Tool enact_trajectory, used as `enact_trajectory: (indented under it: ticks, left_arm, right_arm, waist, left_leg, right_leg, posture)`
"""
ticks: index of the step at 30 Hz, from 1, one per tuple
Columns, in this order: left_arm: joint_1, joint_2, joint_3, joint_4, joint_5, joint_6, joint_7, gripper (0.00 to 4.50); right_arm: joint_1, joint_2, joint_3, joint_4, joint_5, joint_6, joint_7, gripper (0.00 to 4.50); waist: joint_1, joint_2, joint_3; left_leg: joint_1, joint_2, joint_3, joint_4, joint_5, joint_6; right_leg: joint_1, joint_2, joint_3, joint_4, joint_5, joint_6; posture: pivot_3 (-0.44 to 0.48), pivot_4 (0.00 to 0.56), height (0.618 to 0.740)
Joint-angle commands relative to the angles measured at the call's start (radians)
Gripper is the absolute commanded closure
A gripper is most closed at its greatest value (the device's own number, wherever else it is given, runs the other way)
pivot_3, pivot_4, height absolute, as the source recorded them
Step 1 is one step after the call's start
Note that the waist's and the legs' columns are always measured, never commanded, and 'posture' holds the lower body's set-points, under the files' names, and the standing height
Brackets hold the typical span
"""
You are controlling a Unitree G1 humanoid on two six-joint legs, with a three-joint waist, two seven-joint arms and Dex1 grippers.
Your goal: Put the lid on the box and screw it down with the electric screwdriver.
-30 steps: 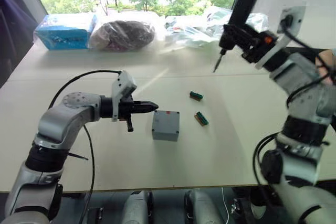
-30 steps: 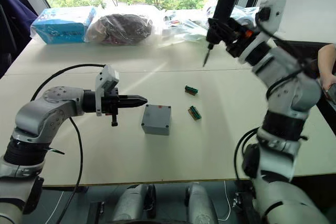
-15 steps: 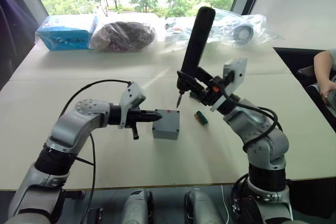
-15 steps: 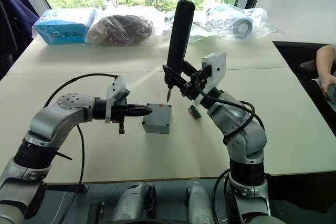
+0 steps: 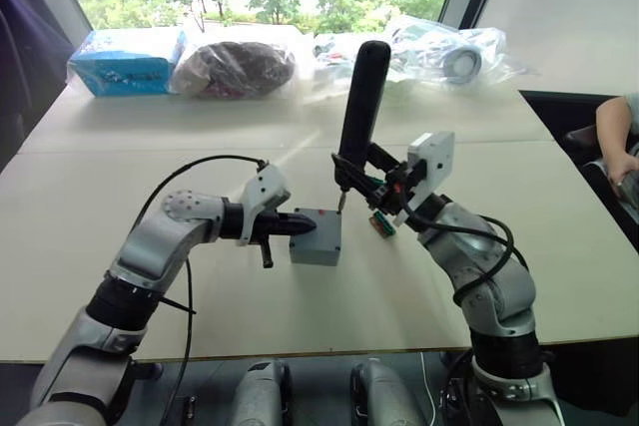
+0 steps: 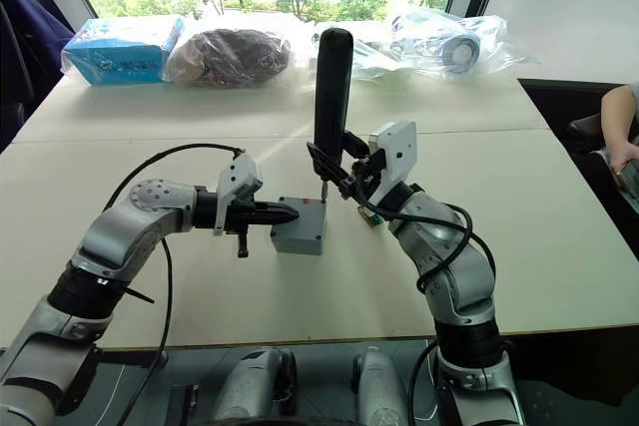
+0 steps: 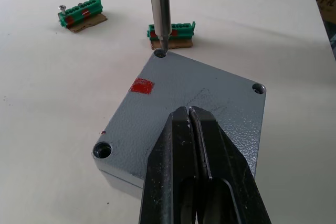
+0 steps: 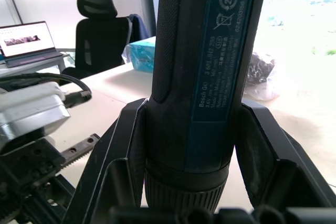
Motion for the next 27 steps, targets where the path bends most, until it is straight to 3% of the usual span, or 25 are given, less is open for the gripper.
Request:
enact_trajectory:
  ticks: [1, 12, 18, 27]
  left_arm:
    - [0.015, 0.003, -0.014, -0.002, 0.016, 0.003, -0.009, 4.5]
    - [0.039, 0.016, -0.008, -0.004, 0.02, -0.002, -0.017, 4.5]
    - [0.055, 0.018, -0.008, 0.002, 0.024, -0.01, -0.015, 4.5]
    - [0.057, 0.011, -0.012, 0.008, 0.029, -0.017, -0.013, 4.5]
  right_arm:
    - [-0.007, 0.009, -0.002, -0.02, -0.007, -0.062, 0.0, 2.66]
    - [0.048, -0.021, 0.077, 0.016, -0.078, -0.086, 0.017, 2.66]
    - [0.086, -0.039, 0.121, 0.052, -0.119, -0.023, -0.004, 2.66]
    - [0.1, -0.035, 0.119, 0.099, -0.136, -0.026, -0.018, 2.66]
  waist:
    - [0.0, 0.0, 0.0]
    - [-0.001, -0.001, -0.001]
    - [-0.001, -0.005, -0.007]
    - [-0.001, -0.007, -0.019]
  left_leg:
    - [0.0, 0.0, 0.0, 0.0, 0.0, 0.0]
    - [0.002, 0.0, -0.001, 0.0, 0.0, 0.0]
    - [0.014, 0.001, -0.002, -0.002, -0.001, 0.001]
    - [0.016, 0.001, -0.002, -0.003, -0.001, 0.001]
  right_leg:
    - [0.0, 0.0, 0.0, 0.0, 0.0, 0.0]
    - [0.002, 0.0, 0.0, 0.0, 0.0, 0.0]
    - [0.013, 0.0, 0.0, -0.002, -0.002, -0.002]
    - [0.015, -0.001, 0.0, -0.002, -0.003, -0.004]
  posture:
    - [0.0, 0.15, 0.74]
    - [0.0, 0.15, 0.74]
    - [0.0, 0.15, 0.74]
    - [0.0, 0.15, 0.74]
